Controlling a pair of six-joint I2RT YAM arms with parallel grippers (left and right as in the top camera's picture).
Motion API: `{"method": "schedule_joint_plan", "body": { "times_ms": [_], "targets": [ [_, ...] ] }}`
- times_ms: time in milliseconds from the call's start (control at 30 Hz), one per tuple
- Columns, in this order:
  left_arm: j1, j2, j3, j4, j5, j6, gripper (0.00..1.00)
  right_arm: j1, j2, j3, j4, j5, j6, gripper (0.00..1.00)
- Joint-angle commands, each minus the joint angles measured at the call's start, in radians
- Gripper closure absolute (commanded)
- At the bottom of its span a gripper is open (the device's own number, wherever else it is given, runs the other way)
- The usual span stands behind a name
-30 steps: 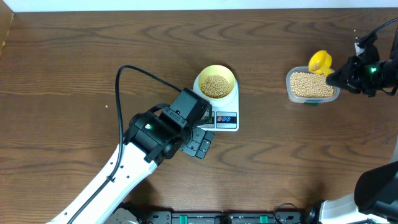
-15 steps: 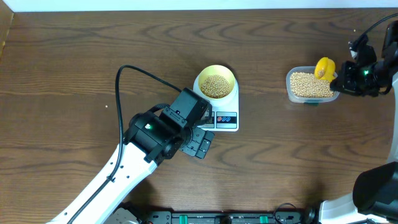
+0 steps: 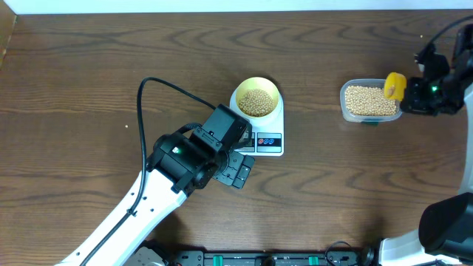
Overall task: Scoop item into bowl and weigh 50g on scale
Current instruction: 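Lower the yellow scoop into the soybean tub and release it, right gripper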
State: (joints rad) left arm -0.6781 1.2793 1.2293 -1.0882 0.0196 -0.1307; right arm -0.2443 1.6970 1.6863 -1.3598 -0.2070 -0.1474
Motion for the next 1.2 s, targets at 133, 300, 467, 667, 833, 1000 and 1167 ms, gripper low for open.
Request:
{"method": "schedule_joint_plan", "body": {
  "times_ms": [133, 300, 467, 667, 833, 1000, 1167],
  "targets": [
    [-0.002, -0.004, 0.024, 0.0, -0.013, 0.005, 0.06, 0.15, -0.016, -0.041, 0.053, 0.135, -0.024, 0.98],
    [-0.002, -0.004, 0.024, 0.0, -0.013, 0.005, 0.06, 0.198, -0.016, -0.074, 0.054, 0.194, 0.016, 0.99],
    [-0.002, -0.004, 0.024, 0.0, -0.012, 0.005, 0.06, 0.207, -0.016, -0.084, 0.046, 0.233, 0.055, 0.98],
    [-0.002, -0.004, 0.024, 0.0, -0.013, 0.005, 0.06, 0.207, -0.016, -0.104, 0.053, 0.262, 0.058, 0.98],
    [-0.002, -0.004, 0.024, 0.0, -0.013, 0.005, 0.06, 0.213, -0.016, -0.162, 0.088, 0.332, 0.072, 0.99],
    [-0.002, -0.004, 0.024, 0.0, -0.013, 0.005, 0.06, 0.243, -0.016, -0.23, 0.161, 0.392, 0.072, 0.98],
    [-0.002, -0.004, 0.024, 0.0, -0.012, 0.005, 0.06, 0.249, -0.016, -0.29, 0.232, 0.388, 0.072, 0.99]
  ]
}}
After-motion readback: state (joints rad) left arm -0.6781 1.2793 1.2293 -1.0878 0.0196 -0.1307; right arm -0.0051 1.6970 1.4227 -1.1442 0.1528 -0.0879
